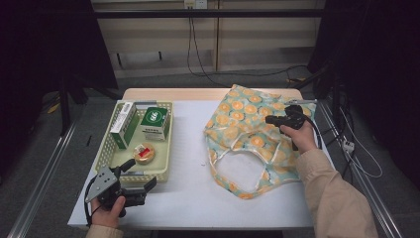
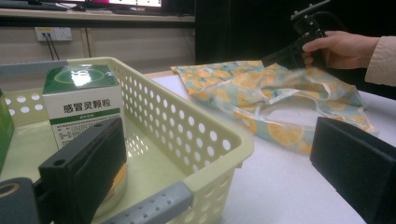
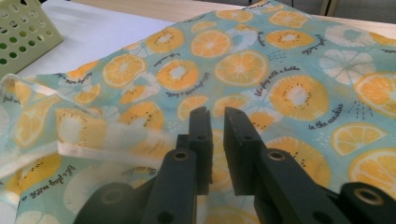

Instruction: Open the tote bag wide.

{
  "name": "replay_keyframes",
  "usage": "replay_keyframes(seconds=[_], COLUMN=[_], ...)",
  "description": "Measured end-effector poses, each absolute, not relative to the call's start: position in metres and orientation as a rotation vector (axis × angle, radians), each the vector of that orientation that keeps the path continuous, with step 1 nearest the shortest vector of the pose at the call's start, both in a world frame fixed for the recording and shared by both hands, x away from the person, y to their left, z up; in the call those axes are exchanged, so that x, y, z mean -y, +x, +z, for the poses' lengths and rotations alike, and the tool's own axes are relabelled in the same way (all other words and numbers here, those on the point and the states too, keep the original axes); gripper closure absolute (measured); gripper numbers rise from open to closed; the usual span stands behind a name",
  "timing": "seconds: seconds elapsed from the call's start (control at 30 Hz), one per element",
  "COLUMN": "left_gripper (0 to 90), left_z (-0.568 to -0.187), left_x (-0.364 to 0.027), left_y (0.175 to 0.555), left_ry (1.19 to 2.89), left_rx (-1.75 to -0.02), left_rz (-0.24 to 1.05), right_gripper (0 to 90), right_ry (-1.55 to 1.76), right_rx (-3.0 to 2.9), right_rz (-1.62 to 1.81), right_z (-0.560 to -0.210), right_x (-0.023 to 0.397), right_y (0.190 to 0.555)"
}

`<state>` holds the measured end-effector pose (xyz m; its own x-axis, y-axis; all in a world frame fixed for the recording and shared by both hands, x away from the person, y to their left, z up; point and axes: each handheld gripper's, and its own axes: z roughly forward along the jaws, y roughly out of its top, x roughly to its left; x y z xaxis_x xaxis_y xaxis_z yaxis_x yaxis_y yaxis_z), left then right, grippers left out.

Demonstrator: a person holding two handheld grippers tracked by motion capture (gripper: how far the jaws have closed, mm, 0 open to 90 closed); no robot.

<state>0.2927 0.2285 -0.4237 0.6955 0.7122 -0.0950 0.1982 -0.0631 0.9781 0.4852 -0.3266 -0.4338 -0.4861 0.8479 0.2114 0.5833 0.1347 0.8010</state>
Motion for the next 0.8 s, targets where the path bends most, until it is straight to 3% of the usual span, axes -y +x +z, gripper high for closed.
replay_keyframes(seconds=[0.17,0.23,0.5,0.63,0.8], left_gripper=[3.4,3.4,3.4,3.4,3.4], left_z=[-0.424,-0.423,-0.421,-0.421,-0.421], left_x=[-0.226,-0.226,-0.225,-0.224,-0.224], left_y=[0.293,0.293,0.292,0.291,0.292], left_ry=[1.623,1.622,1.616,1.618,1.621], left_rx=[-0.746,-0.745,-0.735,-0.737,-0.734], left_rz=[0.491,0.491,0.488,0.489,0.492], right_gripper=[62.1,61.3,44.1,40.8,44.4], right_ry=[1.336,1.311,1.185,1.131,1.111], right_rx=[-2.137,-2.159,-2.26,-2.305,-2.349], right_rz=[1.249,1.265,1.293,1.287,1.251], right_z=[-0.423,-0.417,-0.399,-0.402,-0.412], right_x=[0.318,0.314,0.291,0.28,0.274], right_y=[0.478,0.473,0.437,0.418,0.404])
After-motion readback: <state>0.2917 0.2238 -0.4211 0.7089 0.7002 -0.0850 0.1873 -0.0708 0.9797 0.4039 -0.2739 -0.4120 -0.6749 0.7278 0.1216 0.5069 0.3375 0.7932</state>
